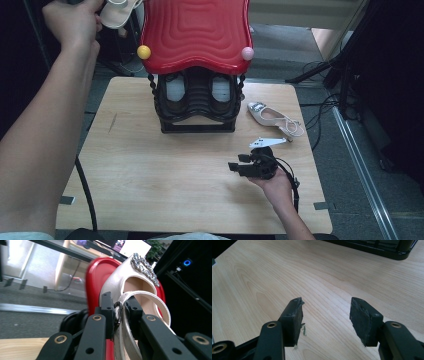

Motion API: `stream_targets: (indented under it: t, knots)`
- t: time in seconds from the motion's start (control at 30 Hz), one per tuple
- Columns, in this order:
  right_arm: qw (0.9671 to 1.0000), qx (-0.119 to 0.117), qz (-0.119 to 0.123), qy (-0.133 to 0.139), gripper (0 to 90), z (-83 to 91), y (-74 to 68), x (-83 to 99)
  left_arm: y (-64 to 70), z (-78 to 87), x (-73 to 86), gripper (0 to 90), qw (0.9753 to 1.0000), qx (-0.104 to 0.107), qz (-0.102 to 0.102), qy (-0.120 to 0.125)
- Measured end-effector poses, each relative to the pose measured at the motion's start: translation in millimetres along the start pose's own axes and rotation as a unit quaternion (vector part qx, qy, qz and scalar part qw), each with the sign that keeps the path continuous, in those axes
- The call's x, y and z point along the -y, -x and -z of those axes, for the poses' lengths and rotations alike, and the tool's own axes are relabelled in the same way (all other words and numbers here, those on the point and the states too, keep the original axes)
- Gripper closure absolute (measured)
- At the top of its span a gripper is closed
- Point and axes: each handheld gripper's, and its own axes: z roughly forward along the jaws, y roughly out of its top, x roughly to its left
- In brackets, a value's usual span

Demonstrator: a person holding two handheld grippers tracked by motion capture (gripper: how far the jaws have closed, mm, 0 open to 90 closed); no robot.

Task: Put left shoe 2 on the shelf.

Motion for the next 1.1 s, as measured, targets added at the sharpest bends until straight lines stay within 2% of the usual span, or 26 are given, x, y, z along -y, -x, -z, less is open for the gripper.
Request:
stream_targets:
  t: [0.07,0.2,0.33,0.43,0.6,0.67,0.8,0.97,1.03,1.1]
  knots:
    - [1.0000,-0.001,0.000,0.000,45.1,-0.6,0.3,-0.1,7.3,-5.9,2.0,81.0,1.0000,0.001,-0.006,-0.004]
    - [1.0000,-0.005,0.004,0.001,45.1,-0.3,-1.2,-0.3,18.7,-20.4,8.8,80.9,0.9998,0.016,-0.002,-0.011]
    - [1.0000,-0.005,0.004,0.001,45.0,0.4,-2.5,-0.4,27.7,-33.9,16.4,80.9,0.9998,0.014,-0.006,-0.014]
    - [1.0000,-0.006,0.006,0.003,45.1,1.1,-2.5,-0.5,26.6,-45.4,23.9,80.8,0.9994,0.024,0.005,-0.024]
    - [1.0000,-0.005,0.006,0.000,45.0,1.2,-1.6,-0.1,23.7,-60.8,40.7,80.6,0.9990,0.017,-0.001,-0.041]
    - [1.0000,-0.006,0.005,0.002,45.1,1.6,-1.8,-0.2,20.7,-64.6,47.4,80.4,0.9989,0.019,0.004,-0.043]
    - [1.0000,-0.006,0.004,0.004,45.1,1.4,-1.2,-0.5,14.3,-65.2,56.7,79.9,0.9987,0.036,0.018,-0.031]
    - [1.0000,-0.005,0.002,0.007,45.0,2.3,-1.1,-0.7,17.1,-61.8,57.2,76.8,0.9985,0.031,-0.009,-0.045]
    - [1.0000,-0.004,0.003,0.007,45.0,2.6,-1.0,-0.8,18.0,-61.0,56.6,72.8,0.9981,0.035,-0.012,-0.049]
    - [1.0000,-0.003,0.003,0.007,44.9,2.5,-0.6,-0.8,19.8,-60.5,56.6,71.3,0.9981,0.029,-0.021,-0.051]
